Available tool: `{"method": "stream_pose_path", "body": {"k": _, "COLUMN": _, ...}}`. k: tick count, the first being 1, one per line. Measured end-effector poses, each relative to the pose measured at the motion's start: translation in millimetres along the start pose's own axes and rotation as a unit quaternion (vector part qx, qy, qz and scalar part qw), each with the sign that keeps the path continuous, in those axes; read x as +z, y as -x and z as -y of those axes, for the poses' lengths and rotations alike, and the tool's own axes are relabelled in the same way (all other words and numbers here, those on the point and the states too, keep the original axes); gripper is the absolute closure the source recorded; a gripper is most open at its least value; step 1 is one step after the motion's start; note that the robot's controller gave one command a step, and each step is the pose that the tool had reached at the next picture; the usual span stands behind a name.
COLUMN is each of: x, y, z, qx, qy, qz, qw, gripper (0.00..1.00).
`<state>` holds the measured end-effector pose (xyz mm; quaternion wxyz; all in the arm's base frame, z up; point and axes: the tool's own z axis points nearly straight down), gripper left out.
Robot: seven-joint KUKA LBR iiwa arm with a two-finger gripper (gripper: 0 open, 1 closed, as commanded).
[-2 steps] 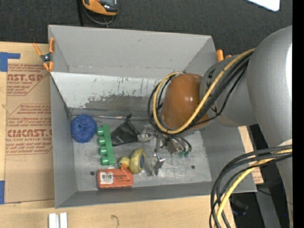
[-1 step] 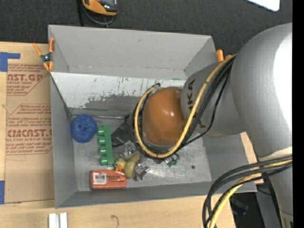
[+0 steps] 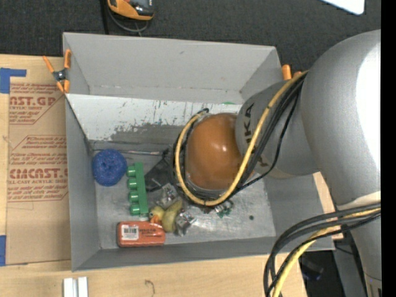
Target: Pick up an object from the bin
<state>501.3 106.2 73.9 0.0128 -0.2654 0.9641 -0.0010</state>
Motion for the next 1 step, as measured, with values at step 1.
{"method": "stream_pose_path", "body": {"k": 1, "x": -163.0, "y": -3.5, "z": -8.3, "qx": -0.113, "qy": 0.004, "qz": -0.0073, "qw": 0.9935, "gripper": 1.0}}
